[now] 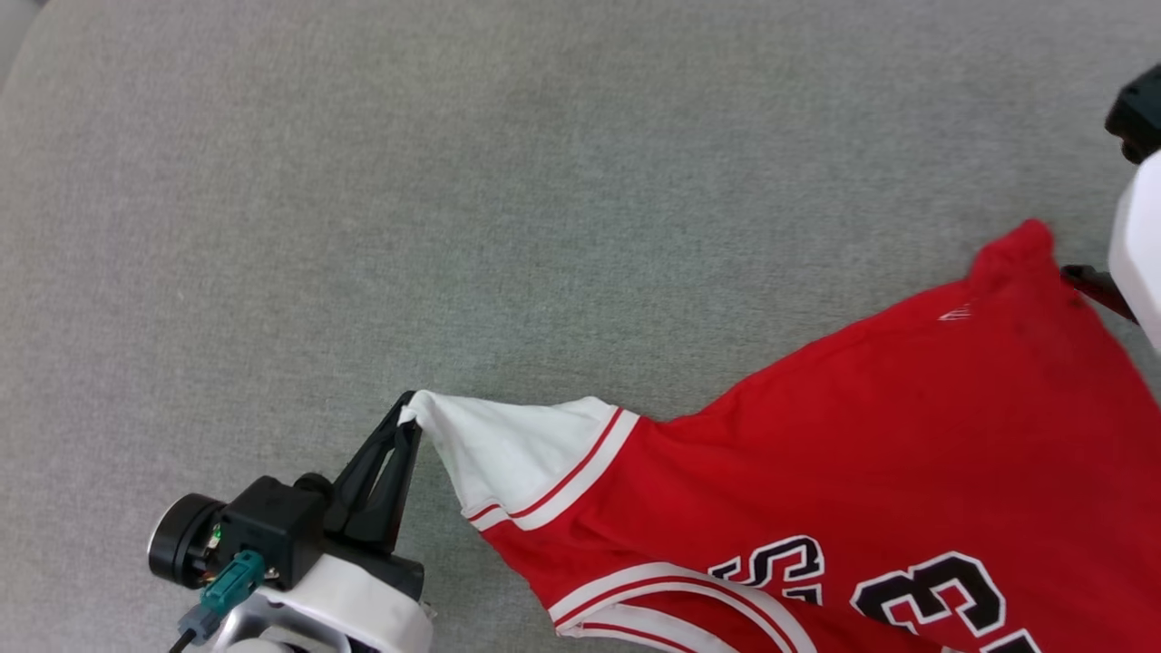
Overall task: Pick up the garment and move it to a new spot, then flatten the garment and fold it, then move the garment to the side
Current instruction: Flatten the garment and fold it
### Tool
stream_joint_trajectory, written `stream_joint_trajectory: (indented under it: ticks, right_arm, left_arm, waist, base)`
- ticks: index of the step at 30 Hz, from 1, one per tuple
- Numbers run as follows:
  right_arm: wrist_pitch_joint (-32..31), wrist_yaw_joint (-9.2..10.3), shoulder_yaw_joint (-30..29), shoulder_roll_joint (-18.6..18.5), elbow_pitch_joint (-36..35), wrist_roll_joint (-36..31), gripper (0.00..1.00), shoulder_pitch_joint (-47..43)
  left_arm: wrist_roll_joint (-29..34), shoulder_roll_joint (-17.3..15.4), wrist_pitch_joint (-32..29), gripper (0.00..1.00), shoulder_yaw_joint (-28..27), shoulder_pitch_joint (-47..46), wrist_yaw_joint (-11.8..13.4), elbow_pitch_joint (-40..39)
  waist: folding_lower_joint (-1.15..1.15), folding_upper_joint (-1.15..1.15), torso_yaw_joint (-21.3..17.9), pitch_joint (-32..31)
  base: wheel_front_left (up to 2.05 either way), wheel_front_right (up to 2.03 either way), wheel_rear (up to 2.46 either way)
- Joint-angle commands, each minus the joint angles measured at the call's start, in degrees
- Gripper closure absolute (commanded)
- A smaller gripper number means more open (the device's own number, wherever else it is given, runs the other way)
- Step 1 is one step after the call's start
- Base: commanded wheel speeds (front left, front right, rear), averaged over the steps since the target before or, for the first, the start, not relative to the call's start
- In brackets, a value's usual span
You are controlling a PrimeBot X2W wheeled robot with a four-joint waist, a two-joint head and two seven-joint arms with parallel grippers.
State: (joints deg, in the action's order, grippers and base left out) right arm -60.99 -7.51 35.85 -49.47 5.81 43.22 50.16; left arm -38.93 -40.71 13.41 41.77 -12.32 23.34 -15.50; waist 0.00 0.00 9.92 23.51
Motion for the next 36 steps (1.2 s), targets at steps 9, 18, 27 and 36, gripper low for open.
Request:
stream_joint_trajectory:
  ticks: [9,18,27,36]
  right_arm:
    - [4.1,0.04,10.7,3.8,10.3,-0.4,0.00,4.8]
    - [12.0,0.03,14.9,4.2,12.9,4.2,1.00,6.7]
    - [26.1,0.03,16.8,2.9,10.7,6.5,1.00,9.4]
    - [39.5,0.04,14.1,3.8,11.4,4.9,1.00,11.9]
  left_arm:
    - [0.9,2.9,0.8,1.00,0.6,-3.4,-1.9,2.6]
    - [0.3,3.3,1.1,1.00,0.0,-2.7,-2.2,4.5]
    - [1.1,2.3,1.6,1.00,-3.3,-1.6,-1.4,4.6]
    - [3.6,-1.1,-0.6,1.00,-6.2,-11.2,-4.2,3.8]
  waist:
    - [0.00,0.00,2.4,4.8]
    - [0.00,0.00,1.1,2.4]
    - [0.00,0.00,-2.3,-4.7]
    - [0.00,0.00,-4.8,-9.1]
  base:
    - [0.00,0.00,0.00]
    - [0.00,0.00,0.00]
    - [0.00,0.00,0.00]
    - [0.00,0.00,0.00]
